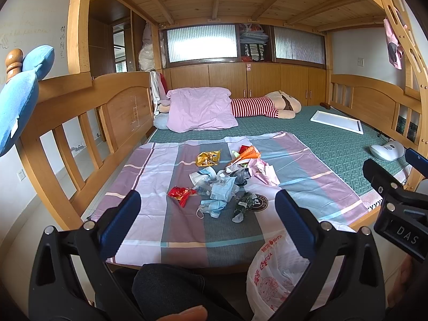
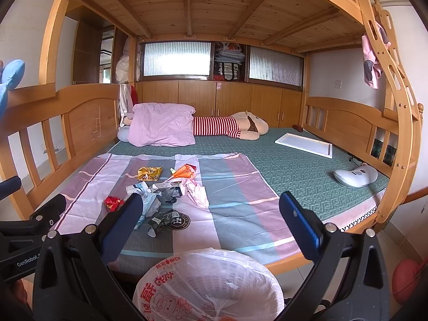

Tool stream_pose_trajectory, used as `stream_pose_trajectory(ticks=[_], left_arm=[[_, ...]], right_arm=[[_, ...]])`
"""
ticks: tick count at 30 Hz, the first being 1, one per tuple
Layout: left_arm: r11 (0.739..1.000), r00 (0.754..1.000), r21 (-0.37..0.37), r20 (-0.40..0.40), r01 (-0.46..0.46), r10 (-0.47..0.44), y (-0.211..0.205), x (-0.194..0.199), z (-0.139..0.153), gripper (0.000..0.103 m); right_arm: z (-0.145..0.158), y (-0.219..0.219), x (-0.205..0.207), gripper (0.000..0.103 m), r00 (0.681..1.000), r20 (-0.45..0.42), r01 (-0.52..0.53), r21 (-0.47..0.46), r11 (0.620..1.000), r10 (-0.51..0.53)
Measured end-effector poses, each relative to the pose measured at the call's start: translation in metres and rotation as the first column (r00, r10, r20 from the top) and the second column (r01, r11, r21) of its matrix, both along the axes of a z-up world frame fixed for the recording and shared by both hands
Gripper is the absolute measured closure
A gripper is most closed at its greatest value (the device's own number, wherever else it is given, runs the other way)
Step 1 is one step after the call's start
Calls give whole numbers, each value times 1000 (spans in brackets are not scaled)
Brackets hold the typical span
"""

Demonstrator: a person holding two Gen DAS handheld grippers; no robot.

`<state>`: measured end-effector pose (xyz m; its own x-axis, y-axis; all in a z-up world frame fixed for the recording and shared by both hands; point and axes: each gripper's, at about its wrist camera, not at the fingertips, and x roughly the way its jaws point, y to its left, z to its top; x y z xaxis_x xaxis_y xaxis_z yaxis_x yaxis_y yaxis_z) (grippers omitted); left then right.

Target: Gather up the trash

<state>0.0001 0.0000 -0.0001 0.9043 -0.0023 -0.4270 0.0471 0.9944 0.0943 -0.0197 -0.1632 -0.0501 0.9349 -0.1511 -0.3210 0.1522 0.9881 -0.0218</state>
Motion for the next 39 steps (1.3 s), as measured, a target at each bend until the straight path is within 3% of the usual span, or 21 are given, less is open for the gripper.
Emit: stream_pose_trajectory(ticks=[39], left_arm=[[1000, 1000, -1, -6, 1, -1, -8, 2, -11, 3]], right_arm=[[-2, -2, -1, 3, 1000, -21, -1, 16, 1000, 1]])
